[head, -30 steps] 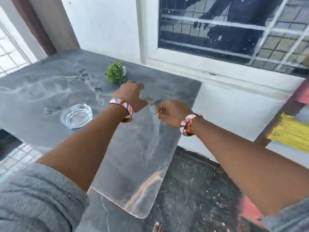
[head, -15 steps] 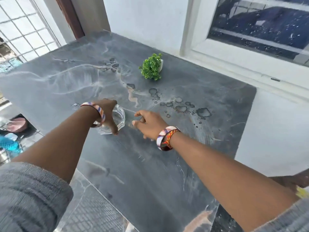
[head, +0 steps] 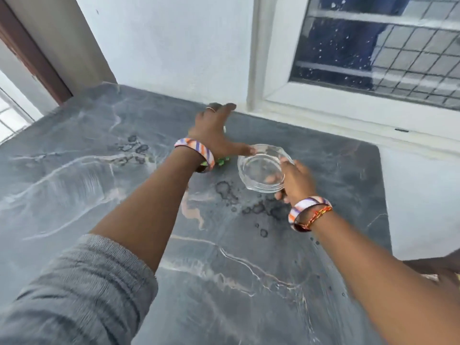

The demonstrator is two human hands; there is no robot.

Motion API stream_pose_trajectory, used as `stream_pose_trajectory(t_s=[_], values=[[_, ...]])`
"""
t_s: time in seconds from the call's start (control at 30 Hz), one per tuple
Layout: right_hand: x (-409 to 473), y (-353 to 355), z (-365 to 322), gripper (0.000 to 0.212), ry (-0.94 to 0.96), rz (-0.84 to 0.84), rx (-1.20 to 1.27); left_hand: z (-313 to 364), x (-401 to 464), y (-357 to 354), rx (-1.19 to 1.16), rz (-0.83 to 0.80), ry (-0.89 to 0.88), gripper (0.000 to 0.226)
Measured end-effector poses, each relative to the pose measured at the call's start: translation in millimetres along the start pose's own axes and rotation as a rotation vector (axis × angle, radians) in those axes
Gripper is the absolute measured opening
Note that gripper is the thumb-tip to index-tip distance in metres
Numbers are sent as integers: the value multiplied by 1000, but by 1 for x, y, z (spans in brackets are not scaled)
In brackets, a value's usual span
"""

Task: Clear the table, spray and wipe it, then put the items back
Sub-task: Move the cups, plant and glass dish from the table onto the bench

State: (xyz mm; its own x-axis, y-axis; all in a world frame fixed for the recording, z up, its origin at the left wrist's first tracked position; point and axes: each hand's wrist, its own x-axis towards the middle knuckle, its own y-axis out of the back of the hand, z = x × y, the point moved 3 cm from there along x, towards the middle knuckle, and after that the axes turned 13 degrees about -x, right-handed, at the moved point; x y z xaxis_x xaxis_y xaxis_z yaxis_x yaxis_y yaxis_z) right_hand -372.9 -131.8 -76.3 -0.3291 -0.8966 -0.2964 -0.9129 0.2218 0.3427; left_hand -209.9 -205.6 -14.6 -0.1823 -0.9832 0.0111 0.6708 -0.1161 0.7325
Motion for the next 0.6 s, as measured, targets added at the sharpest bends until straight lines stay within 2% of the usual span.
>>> stream_pose_trajectory(t_s=[0.07, 0.17, 0.2, 0.3, 0.37, 0.5, 0.6], values=[[8, 13, 7, 20, -38, 70, 56, -20, 23, 4, 58, 24, 107, 109], [12, 28, 13, 18, -68, 131, 94, -42, 39, -9, 77, -149, 214, 97], [12, 33, 14, 18, -74, 145, 101, -44, 41, -12, 37, -135, 224, 87], [9, 44, 15, 20, -86, 167, 132, -46, 47, -9, -106, 94, 281, 45], [9, 51, 17, 20, -101, 187, 179, -42, 49, -5, -213, 183, 321, 25], [6, 69, 18, 22, -157, 250, 363, -28, 52, -6, -242, 184, 334, 9], [-5, 88, 21, 34, -183, 324, 472, -4, 53, -21, -212, 100, 233, 13]])
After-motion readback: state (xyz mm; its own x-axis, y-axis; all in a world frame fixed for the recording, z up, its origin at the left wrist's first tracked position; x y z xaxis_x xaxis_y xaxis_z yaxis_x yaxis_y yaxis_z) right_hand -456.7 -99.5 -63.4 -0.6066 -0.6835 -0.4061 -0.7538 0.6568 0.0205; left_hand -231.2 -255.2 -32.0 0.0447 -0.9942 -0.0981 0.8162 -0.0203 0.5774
